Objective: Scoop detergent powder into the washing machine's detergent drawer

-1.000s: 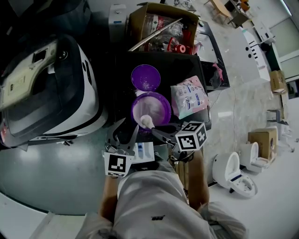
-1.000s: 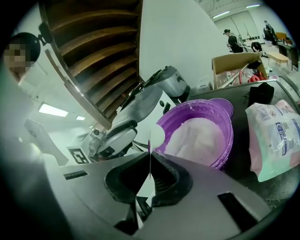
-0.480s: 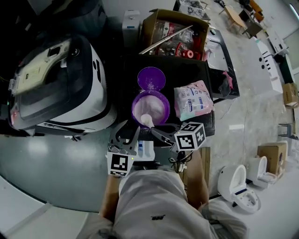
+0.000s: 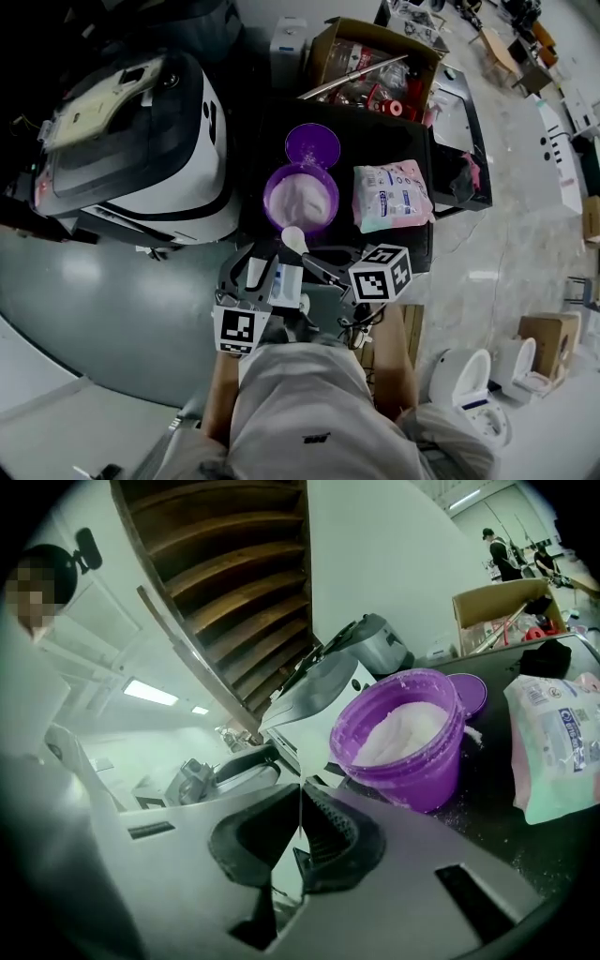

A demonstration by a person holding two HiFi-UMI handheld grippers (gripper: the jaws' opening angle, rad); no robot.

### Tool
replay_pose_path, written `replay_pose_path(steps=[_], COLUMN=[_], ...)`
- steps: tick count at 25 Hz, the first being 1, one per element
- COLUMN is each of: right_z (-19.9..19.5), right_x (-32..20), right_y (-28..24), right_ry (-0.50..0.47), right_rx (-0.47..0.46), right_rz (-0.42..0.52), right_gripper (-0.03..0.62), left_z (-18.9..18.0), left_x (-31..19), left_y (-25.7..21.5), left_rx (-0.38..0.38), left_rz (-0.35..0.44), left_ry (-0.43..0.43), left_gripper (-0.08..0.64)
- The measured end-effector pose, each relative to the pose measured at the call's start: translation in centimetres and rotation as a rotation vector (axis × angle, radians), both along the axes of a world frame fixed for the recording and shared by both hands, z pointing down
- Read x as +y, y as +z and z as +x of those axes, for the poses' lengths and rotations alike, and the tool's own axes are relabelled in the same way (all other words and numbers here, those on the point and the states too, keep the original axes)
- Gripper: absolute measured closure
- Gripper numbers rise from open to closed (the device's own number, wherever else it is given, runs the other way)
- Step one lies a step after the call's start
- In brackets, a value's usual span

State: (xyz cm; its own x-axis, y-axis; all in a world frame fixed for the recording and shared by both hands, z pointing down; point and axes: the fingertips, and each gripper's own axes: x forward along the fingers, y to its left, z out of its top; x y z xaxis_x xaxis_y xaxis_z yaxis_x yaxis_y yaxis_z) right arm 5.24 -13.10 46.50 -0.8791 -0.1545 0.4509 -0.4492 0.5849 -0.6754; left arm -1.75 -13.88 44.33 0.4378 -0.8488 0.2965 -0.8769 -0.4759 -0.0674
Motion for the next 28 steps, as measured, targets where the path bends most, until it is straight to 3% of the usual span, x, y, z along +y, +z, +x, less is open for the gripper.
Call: replay_pose_path(steps=[10,28], right_z=[-0.9,-5.7], right_x=[3.6,9.7], right_y=[1.3,5.6], right_ry=[0.006,0.167], right_rx=[0.028,0.087], right_rz=[0.044,-0.003], right_gripper=[0.586,0.584], left_z=[-0.7,-6.0], left_x=[3.7,9.9], left_y=[1.0,4.9], left_rx=[-0.013,0.053], left_rz=[-0.028,-0.083], left_ry=[-0.008,0.099], left_gripper=[0.399,0.402])
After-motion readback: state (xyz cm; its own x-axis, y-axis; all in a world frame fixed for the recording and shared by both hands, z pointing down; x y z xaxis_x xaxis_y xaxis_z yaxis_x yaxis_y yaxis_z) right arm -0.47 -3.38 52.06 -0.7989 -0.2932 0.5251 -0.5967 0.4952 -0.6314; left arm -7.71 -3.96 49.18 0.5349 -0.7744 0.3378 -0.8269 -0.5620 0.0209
